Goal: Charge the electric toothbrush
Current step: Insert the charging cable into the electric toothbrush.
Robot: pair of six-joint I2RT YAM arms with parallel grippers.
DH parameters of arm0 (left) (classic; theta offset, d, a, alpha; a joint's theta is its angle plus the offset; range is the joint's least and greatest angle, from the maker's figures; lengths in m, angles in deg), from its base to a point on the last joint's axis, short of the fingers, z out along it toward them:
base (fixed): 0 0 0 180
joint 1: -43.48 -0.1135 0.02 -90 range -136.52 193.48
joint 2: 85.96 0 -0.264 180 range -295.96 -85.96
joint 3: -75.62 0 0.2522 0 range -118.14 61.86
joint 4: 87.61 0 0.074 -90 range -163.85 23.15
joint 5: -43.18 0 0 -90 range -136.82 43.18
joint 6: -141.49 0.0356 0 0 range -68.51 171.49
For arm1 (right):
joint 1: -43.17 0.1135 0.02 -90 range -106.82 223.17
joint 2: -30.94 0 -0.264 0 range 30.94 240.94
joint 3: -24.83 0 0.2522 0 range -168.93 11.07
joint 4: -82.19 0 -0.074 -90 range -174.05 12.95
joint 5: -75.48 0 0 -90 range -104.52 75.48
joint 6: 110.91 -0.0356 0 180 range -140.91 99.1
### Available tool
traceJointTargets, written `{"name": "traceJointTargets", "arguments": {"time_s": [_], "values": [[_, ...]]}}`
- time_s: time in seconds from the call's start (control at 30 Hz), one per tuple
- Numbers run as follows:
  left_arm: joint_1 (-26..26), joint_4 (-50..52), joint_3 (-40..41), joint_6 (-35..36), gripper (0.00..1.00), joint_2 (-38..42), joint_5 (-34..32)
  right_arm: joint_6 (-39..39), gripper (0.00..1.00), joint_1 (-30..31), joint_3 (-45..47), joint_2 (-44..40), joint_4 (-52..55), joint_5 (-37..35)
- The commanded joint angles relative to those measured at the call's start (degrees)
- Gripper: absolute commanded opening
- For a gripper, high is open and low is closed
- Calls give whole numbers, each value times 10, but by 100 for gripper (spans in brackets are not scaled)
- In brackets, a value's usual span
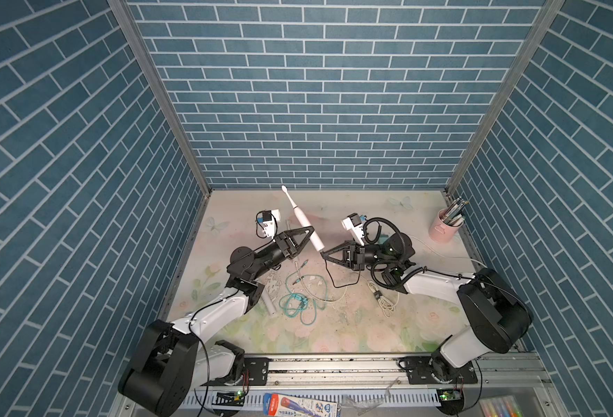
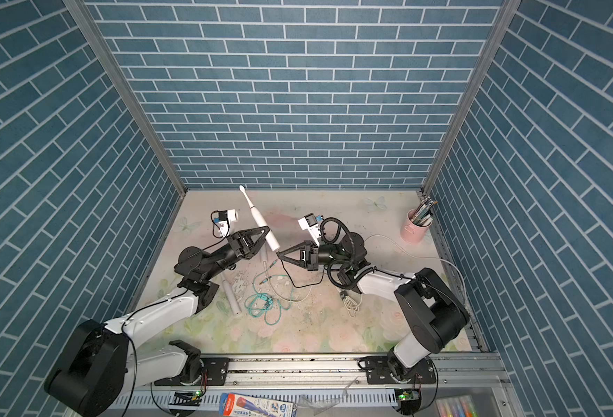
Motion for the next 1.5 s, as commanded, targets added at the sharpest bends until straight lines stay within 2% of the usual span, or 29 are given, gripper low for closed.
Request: {"name": "traceJointTargets", "arguments": {"time_s": [0.0, 0.63, 1.47], "values": [[10, -49, 9, -3, 0, -1, 41, -41, 0, -6, 2, -6, -62, -1], [32, -72, 11, 9, 0, -21, 62, -49, 0, -7, -4, -6, -66, 0], [54, -78, 53, 38, 0, -1, 60, -48, 0, -13, -1, -47, -66, -1]]}}
